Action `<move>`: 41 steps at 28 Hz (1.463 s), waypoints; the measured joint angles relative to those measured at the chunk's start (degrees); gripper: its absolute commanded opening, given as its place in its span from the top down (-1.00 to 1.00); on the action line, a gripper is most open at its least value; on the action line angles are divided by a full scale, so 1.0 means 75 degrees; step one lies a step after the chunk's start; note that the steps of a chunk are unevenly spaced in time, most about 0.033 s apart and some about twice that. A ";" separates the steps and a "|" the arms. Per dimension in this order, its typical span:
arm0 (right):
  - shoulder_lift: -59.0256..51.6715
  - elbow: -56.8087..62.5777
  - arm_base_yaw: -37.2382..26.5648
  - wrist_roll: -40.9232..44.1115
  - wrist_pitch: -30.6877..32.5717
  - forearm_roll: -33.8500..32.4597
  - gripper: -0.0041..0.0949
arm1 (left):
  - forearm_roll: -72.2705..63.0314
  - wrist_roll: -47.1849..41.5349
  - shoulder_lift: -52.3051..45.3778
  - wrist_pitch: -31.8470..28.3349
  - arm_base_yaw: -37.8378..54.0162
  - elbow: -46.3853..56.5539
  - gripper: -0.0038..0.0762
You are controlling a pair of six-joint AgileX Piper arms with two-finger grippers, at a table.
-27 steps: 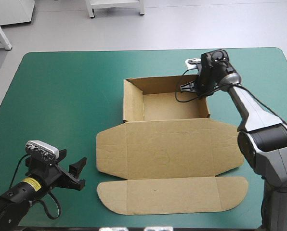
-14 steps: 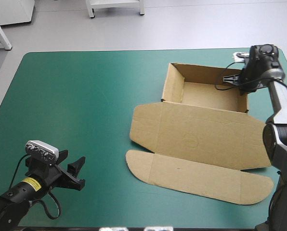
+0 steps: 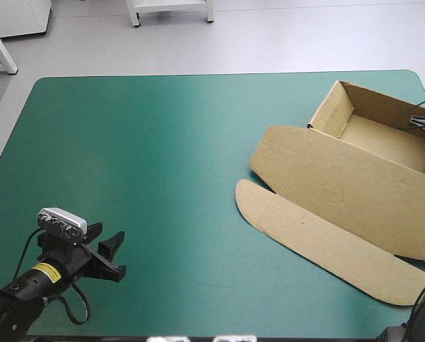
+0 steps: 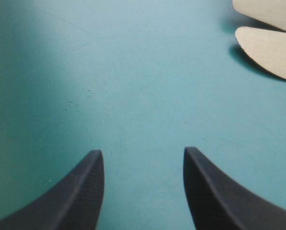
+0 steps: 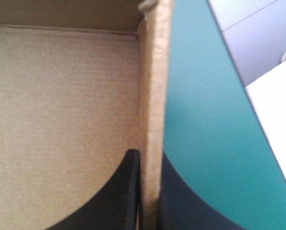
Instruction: Fold the box
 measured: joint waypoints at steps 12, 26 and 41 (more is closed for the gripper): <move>0.0000 0.0000 -0.1507 0.0029 0.0016 0.0006 0.94 | 0.0000 0.0000 0.0000 0.0000 0.0000 0.0000 -0.01; 0.0151 0.0000 -0.1722 -0.0057 -0.0009 0.0226 0.45 | 0.0000 0.0000 0.0000 0.0007 0.0000 0.0000 -0.01; -0.0238 -0.0098 -0.1862 0.0194 0.0005 0.0674 -0.53 | 0.0000 0.0000 0.0000 0.0014 0.0000 0.0000 -0.01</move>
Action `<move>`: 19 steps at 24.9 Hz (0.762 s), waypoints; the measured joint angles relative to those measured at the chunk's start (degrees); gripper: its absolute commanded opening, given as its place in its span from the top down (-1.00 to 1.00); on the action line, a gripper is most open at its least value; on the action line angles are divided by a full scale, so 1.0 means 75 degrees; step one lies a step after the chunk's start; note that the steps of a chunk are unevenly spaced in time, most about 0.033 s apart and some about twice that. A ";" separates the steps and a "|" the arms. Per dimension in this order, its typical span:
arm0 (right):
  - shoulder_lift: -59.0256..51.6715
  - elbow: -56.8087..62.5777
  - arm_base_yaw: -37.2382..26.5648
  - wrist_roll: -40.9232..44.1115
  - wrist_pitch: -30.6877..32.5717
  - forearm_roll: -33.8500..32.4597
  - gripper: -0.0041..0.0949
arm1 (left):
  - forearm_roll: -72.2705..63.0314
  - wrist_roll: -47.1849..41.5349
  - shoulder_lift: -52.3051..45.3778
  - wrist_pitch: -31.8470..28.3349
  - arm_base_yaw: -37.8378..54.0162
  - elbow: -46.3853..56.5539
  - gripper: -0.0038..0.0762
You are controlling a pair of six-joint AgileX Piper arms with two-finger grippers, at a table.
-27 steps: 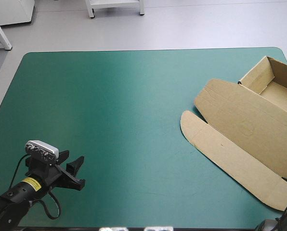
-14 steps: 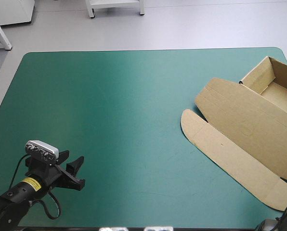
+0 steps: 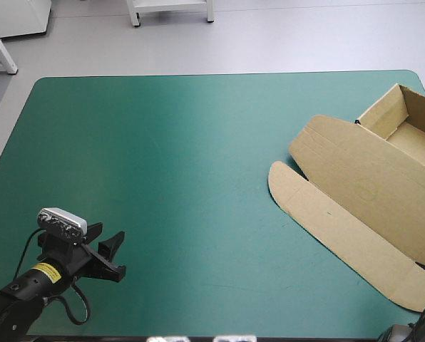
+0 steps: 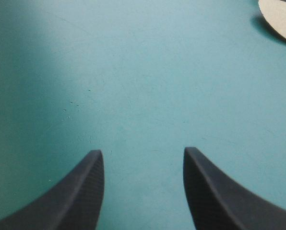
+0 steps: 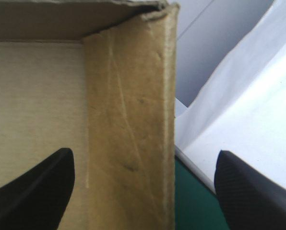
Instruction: Fold the box
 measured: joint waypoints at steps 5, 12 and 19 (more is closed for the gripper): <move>-0.1447 -0.0028 -0.0483 -0.0715 0.0030 0.2271 -0.16 | 0.0000 0.0035 0.0000 -0.0047 0.0000 0.0000 0.18; -0.3104 -0.0028 0.0435 -0.1893 0.0049 0.4696 -0.12 | 0.0024 0.0200 0.0000 -0.0276 0.0000 0.0000 0.22; -0.4548 0.0809 0.3562 -0.2873 0.0055 0.4200 0.15 | 0.0024 0.0290 0.0000 -0.0374 0.0000 0.0000 0.22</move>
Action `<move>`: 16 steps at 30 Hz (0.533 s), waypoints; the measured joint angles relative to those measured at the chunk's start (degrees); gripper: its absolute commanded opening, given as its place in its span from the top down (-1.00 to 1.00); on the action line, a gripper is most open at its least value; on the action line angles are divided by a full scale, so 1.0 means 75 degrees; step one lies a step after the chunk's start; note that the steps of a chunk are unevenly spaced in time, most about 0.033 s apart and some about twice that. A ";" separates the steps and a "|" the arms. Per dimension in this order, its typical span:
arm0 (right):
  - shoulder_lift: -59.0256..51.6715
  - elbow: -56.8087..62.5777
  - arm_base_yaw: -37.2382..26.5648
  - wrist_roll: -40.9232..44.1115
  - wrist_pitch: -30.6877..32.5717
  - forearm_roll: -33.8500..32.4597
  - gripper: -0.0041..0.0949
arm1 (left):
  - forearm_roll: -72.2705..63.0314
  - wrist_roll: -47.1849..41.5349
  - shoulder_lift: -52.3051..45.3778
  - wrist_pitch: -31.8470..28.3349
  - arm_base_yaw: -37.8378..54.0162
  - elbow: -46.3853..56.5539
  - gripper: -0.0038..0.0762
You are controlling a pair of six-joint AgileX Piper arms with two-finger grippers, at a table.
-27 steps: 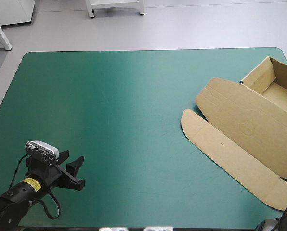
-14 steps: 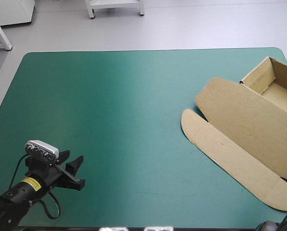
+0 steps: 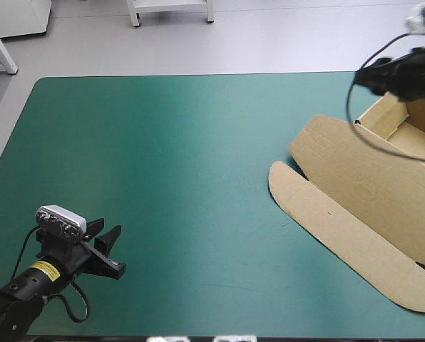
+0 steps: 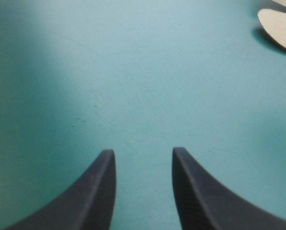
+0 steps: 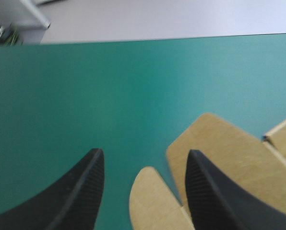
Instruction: Fold the box
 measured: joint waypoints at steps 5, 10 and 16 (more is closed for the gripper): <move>-0.1256 0.1970 0.2389 -0.0249 -0.0318 -0.1509 0.24 | -0.0007 0.0007 0.0000 -0.0004 0.0000 0.0000 0.22; -0.2957 0.4701 0.3719 -0.0179 -0.1937 -0.2047 0.24 | -0.0015 0.0006 0.0000 -0.0056 0.0000 0.0000 0.22; -0.4761 0.7857 0.4447 -0.0181 -0.4018 -0.1937 0.24 | -0.0028 0.0006 0.0000 -0.0184 0.0000 0.0033 0.22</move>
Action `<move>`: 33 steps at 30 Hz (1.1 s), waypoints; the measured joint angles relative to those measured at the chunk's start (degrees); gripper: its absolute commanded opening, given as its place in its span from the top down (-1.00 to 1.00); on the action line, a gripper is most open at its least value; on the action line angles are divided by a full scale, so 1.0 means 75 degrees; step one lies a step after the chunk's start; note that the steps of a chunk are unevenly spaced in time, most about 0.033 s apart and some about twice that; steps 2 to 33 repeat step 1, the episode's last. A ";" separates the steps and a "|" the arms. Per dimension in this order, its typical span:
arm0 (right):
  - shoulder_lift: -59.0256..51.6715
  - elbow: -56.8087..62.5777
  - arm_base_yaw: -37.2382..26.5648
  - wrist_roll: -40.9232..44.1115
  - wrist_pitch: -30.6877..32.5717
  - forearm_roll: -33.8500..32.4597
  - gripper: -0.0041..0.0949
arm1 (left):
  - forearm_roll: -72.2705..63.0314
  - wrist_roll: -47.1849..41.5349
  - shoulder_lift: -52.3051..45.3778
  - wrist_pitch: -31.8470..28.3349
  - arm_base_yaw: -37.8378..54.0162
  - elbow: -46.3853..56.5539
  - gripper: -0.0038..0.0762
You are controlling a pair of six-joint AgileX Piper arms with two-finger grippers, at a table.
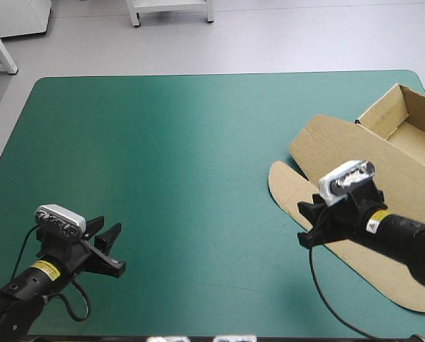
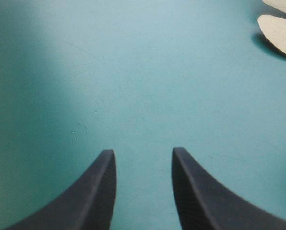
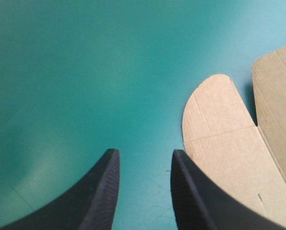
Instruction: Fold the box
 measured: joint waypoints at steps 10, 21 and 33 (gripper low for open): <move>-0.0246 0.0445 0.0044 0.0000 -0.0227 0.0016 0.24 | -0.0008 0.0000 0.0000 -0.0048 0.0000 0.0039 0.22; -0.0246 0.0445 0.0044 0.0000 -0.0227 0.0016 0.24 | -0.0008 0.0000 0.0000 -0.0048 0.0000 0.0039 0.22; -0.0246 0.0445 0.0044 0.0000 -0.0227 0.0016 0.24 | -0.0008 0.0000 0.0000 -0.0048 0.0000 0.0039 0.22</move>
